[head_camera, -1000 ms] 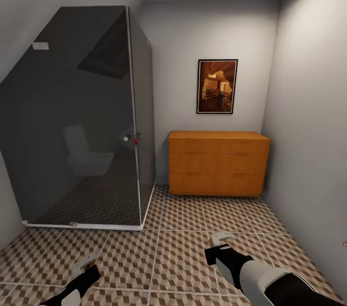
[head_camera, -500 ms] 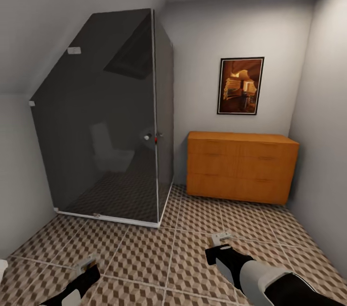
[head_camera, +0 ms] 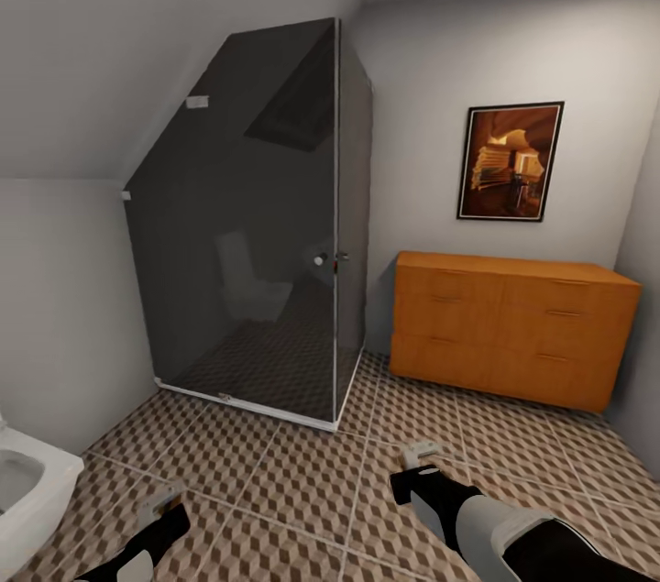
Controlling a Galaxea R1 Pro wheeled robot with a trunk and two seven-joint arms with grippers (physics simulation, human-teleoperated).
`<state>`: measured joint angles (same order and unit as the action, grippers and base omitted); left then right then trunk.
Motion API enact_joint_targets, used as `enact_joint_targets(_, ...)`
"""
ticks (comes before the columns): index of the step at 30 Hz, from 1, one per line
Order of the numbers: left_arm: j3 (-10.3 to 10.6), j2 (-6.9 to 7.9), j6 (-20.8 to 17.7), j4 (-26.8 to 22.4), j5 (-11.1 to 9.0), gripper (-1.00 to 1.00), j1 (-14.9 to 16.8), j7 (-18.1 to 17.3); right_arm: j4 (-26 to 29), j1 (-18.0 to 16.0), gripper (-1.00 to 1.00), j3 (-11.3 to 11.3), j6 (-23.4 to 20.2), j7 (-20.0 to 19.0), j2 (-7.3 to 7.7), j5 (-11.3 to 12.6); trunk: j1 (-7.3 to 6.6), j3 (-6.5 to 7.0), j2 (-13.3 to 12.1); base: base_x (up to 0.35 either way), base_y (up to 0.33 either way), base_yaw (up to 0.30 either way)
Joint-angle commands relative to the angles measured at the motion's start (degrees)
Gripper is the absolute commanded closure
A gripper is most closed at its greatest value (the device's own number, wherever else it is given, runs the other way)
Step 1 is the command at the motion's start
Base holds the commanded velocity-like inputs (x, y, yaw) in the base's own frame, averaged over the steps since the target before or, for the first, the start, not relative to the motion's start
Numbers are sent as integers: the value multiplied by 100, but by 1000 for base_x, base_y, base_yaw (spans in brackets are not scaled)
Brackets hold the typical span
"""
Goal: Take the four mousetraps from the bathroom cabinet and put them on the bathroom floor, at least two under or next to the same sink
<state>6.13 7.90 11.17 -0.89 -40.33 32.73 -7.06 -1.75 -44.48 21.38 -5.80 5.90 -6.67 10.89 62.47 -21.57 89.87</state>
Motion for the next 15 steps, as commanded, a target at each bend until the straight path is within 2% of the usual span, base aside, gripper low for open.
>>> enact_joint_targets(1,46,-1,19,9,-52,100,5,-24,-9,-8,100,51,-7,6,-5,63,0,-7,4,0,0,285)
enact_joint_targets(15,46,1,38,4,-74,100,5,-23,-9,-8,100,58,-18,-6,-10,59,0,-7,4,0,0,285)
